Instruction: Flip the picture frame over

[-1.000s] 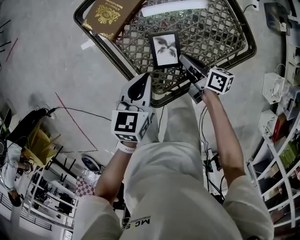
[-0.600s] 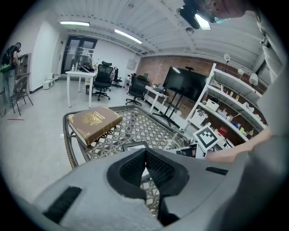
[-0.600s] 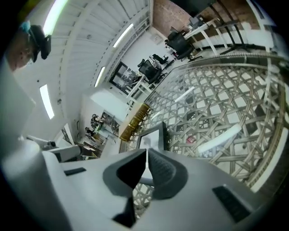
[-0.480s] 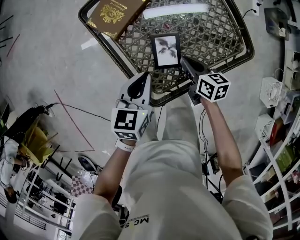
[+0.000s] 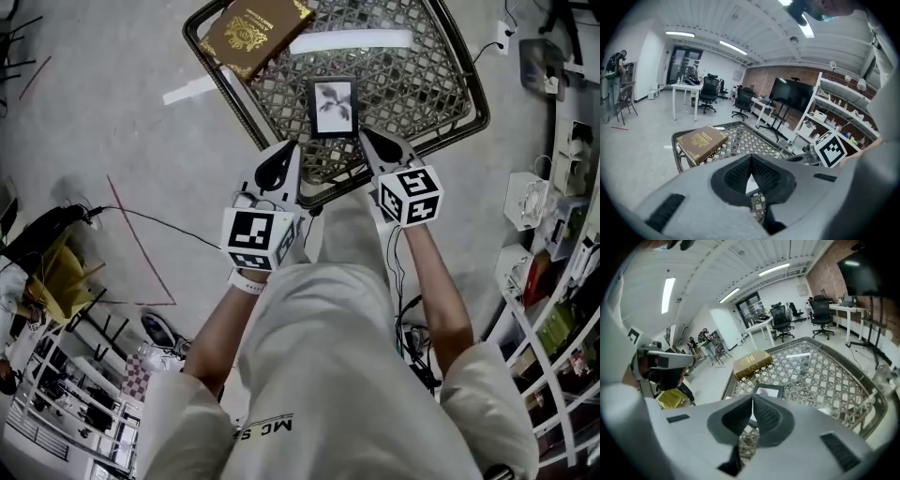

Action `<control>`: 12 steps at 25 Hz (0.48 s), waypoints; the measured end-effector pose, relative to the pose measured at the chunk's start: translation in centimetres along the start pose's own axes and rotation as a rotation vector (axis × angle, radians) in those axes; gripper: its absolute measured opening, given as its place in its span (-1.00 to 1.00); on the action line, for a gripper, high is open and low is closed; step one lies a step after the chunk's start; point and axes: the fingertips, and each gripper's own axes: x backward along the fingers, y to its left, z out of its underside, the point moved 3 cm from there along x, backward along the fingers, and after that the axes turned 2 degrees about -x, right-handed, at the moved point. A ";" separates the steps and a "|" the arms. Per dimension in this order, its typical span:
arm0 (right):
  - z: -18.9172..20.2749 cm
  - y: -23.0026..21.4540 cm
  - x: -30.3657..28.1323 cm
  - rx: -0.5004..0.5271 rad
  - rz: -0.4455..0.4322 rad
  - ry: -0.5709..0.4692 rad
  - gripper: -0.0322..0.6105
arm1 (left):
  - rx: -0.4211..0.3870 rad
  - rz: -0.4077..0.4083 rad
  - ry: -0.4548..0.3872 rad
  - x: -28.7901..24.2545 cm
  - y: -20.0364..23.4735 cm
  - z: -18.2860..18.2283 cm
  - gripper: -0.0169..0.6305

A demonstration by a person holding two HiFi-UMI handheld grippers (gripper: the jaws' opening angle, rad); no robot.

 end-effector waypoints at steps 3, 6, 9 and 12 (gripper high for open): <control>-1.3 1.1 1.7 0.053 0.034 -0.001 -0.83 | -0.009 0.001 -0.021 1.1 -0.3 -1.1 -0.87; -3.1 2.4 3.4 0.098 0.055 -0.024 -0.84 | -0.007 -0.009 -0.045 2.4 -0.5 -2.2 -0.87; -4.6 3.6 5.2 0.120 0.064 -0.055 -0.84 | -0.003 -0.019 -0.067 4.0 -0.7 -3.0 -0.87; -6.1 4.8 7.1 0.140 0.075 -0.087 -0.84 | -0.002 -0.027 -0.090 5.5 -0.9 -4.0 -0.87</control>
